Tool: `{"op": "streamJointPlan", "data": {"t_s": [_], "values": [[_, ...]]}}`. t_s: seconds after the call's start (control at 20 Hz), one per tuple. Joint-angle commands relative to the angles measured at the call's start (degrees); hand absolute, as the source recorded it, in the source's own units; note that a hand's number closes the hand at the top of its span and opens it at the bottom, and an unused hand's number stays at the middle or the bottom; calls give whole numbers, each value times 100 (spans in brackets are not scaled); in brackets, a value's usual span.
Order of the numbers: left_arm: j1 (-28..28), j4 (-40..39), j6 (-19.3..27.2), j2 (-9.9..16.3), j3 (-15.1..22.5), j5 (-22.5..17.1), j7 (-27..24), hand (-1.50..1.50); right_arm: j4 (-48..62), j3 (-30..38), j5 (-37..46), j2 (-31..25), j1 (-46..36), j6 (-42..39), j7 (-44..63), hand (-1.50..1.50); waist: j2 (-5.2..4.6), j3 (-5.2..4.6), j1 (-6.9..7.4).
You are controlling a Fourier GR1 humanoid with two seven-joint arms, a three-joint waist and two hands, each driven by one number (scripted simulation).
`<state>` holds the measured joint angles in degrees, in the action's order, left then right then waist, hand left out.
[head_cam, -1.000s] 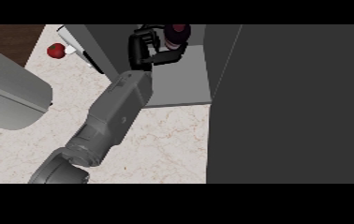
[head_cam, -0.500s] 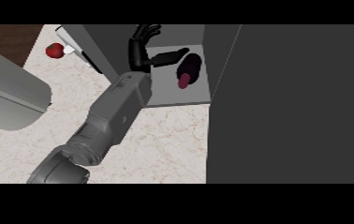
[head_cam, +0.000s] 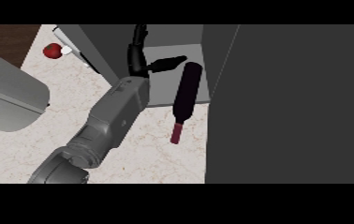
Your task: Pick up the wine, place it into the cabinet and close the cabinet
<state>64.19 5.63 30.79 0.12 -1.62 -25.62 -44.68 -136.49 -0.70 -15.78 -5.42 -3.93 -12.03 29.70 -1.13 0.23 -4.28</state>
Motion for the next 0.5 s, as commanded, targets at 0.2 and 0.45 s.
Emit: {"op": "streamJointPlan", "data": {"t_s": [0.2,0.45], "values": [[-419,53,-111,31,-232,-109,-540,-150,-77,169,-258,-111,-227,50,199,-150,-46,-32,47],[-317,15,-323,167,-223,-65,-451,-150,-207,-157,16,35,-59,86,157,-150,-50,-32,16]]}}
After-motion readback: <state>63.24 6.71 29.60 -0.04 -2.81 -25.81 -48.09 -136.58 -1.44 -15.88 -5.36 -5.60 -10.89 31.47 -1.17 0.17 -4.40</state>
